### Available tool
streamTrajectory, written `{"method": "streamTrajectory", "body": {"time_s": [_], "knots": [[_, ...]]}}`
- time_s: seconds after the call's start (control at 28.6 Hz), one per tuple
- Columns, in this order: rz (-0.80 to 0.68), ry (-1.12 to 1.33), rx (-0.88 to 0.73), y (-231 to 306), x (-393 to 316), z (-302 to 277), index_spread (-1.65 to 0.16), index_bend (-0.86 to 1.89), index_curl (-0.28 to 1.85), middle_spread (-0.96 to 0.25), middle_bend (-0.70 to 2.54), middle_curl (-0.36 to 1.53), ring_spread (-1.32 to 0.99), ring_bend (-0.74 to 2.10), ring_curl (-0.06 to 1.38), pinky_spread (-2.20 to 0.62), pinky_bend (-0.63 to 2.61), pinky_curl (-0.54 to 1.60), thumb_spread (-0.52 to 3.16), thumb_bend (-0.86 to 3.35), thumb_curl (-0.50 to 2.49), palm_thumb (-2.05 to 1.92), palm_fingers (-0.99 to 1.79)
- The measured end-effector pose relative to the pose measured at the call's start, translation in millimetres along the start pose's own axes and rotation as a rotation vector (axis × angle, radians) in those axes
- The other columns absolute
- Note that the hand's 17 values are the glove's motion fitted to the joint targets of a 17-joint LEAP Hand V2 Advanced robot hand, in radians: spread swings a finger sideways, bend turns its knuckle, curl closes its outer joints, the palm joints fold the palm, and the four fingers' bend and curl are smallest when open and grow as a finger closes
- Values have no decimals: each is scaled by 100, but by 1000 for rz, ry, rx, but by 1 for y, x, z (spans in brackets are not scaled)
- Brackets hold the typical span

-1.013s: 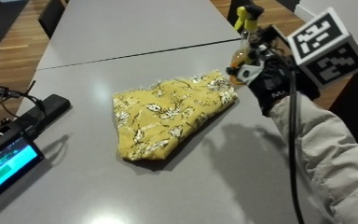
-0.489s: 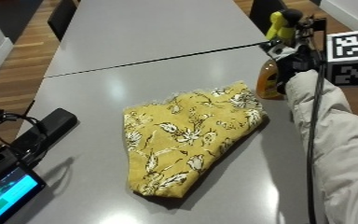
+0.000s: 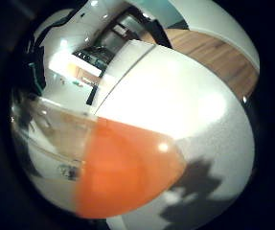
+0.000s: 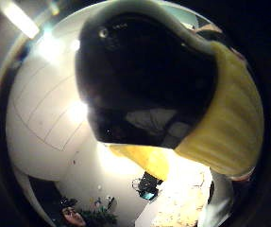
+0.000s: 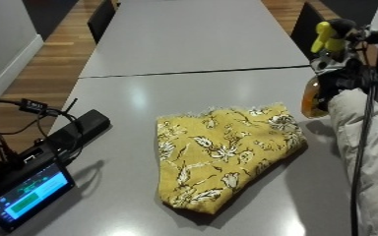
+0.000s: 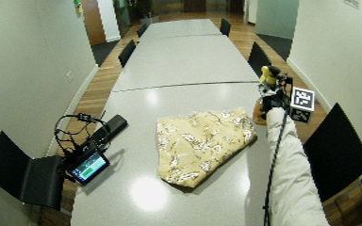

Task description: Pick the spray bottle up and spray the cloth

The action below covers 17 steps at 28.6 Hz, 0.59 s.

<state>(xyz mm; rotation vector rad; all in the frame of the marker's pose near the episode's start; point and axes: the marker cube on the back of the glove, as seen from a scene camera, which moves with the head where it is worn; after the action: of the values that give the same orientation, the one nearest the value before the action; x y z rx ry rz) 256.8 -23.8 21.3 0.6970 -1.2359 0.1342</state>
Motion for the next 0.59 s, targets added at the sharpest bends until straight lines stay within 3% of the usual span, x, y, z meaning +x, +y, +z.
{"method": "streamTrajectory", "body": {"time_s": [0.1, 0.28, 0.45, 0.59], "knots": [[-62, 141, -69, 13, -3, -1, -24, 37, 49, -6, 59, 46, -14, 63, 45, -14, 34, 35, 69, 29, 57, 116, 105], [-477, 662, -218, 23, -67, 42, -24, 35, 51, -6, 57, 48, -14, 60, 47, -14, 32, 37, 67, 27, 59, 117, 105], [-792, 1089, -229, 28, -106, 70, -24, 33, 53, -6, 55, 50, -15, 59, 48, -16, 31, 39, 64, 23, 60, 116, 107], [-912, 1262, -220, 27, -113, 77, -24, 32, 54, -6, 53, 51, -15, 57, 49, -17, 30, 41, 62, 20, 62, 116, 108]]}}
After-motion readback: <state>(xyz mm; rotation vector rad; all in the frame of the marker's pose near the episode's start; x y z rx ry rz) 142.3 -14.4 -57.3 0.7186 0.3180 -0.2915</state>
